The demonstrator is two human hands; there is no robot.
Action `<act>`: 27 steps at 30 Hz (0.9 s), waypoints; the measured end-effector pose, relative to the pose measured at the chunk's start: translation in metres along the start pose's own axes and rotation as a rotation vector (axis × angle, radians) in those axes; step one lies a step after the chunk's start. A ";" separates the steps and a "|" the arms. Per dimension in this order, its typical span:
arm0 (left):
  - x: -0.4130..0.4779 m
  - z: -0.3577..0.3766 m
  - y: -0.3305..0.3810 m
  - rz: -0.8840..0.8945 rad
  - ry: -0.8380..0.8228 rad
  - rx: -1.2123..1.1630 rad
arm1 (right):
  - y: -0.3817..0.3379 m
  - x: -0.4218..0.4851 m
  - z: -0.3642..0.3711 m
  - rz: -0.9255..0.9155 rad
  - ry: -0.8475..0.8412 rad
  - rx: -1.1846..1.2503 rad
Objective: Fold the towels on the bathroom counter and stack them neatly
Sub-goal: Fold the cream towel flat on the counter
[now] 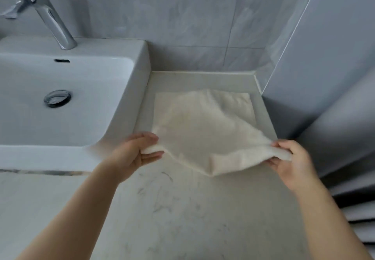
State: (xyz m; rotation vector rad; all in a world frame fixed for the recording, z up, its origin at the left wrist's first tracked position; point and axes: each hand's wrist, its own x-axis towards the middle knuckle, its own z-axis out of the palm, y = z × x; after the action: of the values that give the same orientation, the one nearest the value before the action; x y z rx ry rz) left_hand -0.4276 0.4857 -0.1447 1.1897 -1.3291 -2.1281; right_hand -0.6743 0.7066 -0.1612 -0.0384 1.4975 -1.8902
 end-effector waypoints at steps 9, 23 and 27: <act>-0.016 -0.026 -0.047 -0.085 0.396 0.738 | 0.020 -0.029 -0.035 0.288 0.019 -0.522; -0.006 -0.004 -0.028 -0.019 0.150 0.835 | 0.022 -0.005 -0.019 0.116 -0.079 -0.882; -0.006 -0.005 -0.019 -0.040 0.122 0.775 | 0.014 -0.001 -0.033 0.199 -0.073 -0.844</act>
State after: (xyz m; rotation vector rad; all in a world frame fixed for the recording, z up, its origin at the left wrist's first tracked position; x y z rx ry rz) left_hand -0.4177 0.4959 -0.1597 1.5858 -2.1704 -1.5399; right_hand -0.6807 0.7339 -0.1833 -0.3257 2.0513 -0.9876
